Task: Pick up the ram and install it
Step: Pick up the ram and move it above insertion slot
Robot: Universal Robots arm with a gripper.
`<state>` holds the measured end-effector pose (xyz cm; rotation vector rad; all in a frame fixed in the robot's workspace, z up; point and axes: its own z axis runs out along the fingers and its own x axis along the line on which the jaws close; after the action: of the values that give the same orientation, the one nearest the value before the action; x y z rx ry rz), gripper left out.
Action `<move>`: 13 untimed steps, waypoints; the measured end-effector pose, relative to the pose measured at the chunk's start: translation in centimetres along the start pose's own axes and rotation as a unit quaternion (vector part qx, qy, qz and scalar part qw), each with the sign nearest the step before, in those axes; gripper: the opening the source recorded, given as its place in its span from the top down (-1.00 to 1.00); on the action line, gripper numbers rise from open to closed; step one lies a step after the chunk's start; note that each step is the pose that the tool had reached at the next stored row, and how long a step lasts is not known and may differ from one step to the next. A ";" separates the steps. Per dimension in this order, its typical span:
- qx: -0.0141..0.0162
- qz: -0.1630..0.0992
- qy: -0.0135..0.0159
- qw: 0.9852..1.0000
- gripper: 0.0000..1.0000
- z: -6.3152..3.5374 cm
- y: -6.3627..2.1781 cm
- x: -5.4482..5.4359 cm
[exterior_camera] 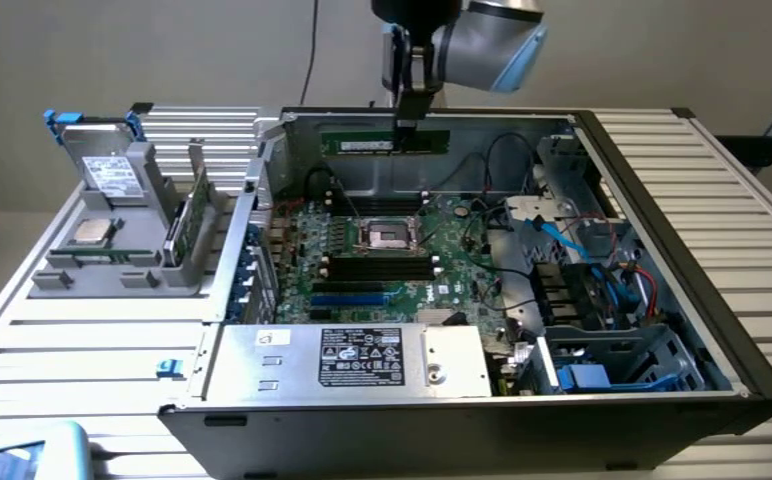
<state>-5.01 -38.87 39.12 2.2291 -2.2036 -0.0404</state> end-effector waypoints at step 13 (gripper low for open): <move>0.000 0.003 0.000 1.000 0.71 0.29 -0.01 -0.7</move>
<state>-5.01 -38.13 38.84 2.2225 -2.2109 -0.0394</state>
